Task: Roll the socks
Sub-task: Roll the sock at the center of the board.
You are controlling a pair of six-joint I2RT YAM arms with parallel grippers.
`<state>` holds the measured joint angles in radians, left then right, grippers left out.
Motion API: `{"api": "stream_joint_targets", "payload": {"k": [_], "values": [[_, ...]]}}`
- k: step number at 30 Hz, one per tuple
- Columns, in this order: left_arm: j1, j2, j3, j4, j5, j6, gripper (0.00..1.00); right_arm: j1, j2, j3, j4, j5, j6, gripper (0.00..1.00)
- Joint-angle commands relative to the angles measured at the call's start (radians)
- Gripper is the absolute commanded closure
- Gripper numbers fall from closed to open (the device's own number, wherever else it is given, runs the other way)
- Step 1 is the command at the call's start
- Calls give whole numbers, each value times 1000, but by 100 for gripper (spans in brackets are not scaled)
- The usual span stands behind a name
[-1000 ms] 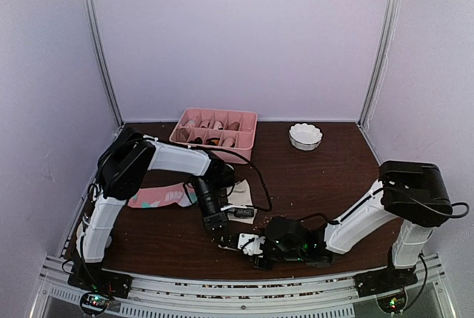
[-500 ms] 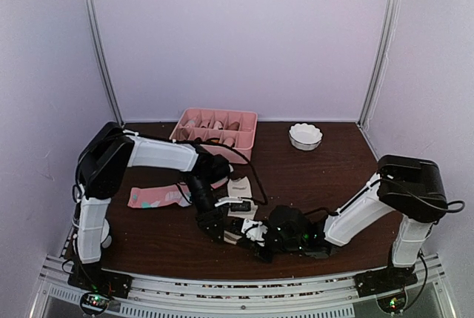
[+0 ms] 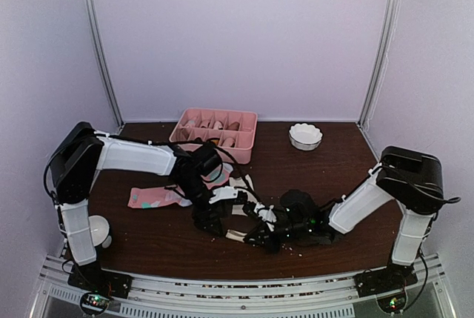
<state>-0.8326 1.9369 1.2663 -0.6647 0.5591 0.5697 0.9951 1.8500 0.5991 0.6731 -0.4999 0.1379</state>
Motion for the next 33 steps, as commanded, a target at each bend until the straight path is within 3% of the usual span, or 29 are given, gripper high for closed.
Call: {"api": "stream_joint_targets", "payload": {"k": [1, 8, 10, 14, 18, 24, 29, 33], "values": [[-88, -36, -49, 106, -67, 71, 24, -44, 32, -11, -54, -51, 114, 100], [-139, -65, -71, 161, -84, 104, 34, -75, 60, -3, -80, -54, 161, 100], [-139, -109, -120, 214, -98, 93, 31, -85, 64, 3, -101, -52, 161, 100], [-68, -194, -199, 288, -46, 14, 15, -88, 55, -6, -102, -50, 139, 100], [-7, -238, -212, 281, 17, -29, 13, -91, 52, 8, -137, -52, 130, 100], [-51, -240, -186, 246, -24, 62, 19, -101, 59, 12, -138, -71, 167, 100], [-128, -148, -128, 194, -132, 171, 28, -129, 67, 23, -159, -120, 248, 100], [-140, -89, -92, 223, -177, 170, 33, -141, 76, 39, -204, -140, 262, 100]]}}
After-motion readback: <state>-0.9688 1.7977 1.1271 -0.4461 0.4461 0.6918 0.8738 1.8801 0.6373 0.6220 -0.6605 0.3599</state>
